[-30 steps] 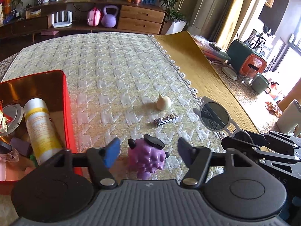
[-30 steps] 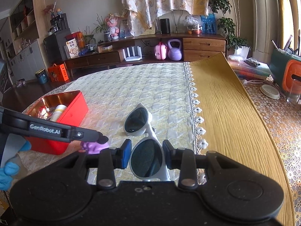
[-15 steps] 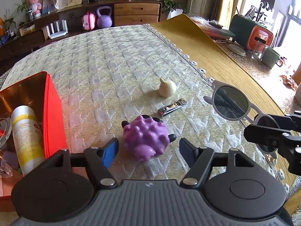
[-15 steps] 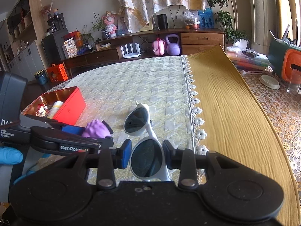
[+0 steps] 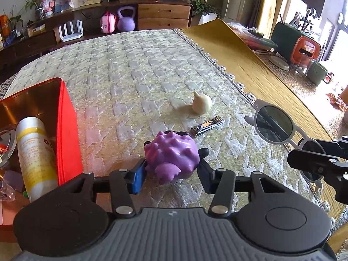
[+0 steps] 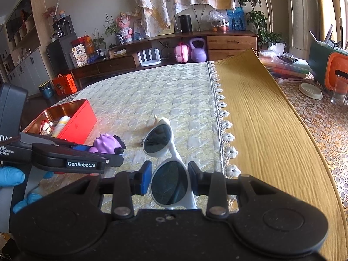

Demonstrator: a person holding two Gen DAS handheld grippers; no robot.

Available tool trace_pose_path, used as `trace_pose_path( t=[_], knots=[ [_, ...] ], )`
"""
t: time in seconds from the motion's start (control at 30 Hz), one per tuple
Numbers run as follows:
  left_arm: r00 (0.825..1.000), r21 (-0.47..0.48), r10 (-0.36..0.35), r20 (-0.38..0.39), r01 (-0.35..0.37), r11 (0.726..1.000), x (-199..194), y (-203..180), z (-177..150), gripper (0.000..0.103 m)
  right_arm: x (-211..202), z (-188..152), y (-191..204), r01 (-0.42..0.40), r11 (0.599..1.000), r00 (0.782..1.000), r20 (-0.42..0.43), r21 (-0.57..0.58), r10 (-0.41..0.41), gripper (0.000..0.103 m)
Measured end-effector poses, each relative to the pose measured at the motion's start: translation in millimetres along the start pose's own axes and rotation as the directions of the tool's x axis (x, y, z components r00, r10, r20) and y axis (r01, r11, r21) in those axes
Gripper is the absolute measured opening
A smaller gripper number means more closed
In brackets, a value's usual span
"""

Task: Organize rigid objects
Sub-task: 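Lift and carry the purple toy and sunglasses with both tools over the red box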

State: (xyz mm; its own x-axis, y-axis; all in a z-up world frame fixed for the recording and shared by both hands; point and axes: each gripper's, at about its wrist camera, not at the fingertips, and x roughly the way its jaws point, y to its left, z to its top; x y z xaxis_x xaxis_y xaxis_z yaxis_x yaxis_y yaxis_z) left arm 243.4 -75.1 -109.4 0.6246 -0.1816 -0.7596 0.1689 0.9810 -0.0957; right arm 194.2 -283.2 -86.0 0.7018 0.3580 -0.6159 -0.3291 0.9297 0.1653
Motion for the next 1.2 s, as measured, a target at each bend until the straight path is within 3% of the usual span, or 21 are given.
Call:
trace_pose_path(
  t=[0.57, 1.2],
  knots=[
    [0.998, -0.083, 0.031, 0.057, -0.027, 0.996, -77, 23, 5, 0.05, -18, 21, 42, -0.069, 0.997, 0.996, 0.047, -0.046, 0.071, 0.035],
    [0.978, -0.212, 0.187, 0.095, -0.164, 0.963, -120, 128, 9, 0.05, -1, 43, 140, -0.19, 0.967, 0.979, 0.038, -0.167, 0.199, 0.035]
  ],
)
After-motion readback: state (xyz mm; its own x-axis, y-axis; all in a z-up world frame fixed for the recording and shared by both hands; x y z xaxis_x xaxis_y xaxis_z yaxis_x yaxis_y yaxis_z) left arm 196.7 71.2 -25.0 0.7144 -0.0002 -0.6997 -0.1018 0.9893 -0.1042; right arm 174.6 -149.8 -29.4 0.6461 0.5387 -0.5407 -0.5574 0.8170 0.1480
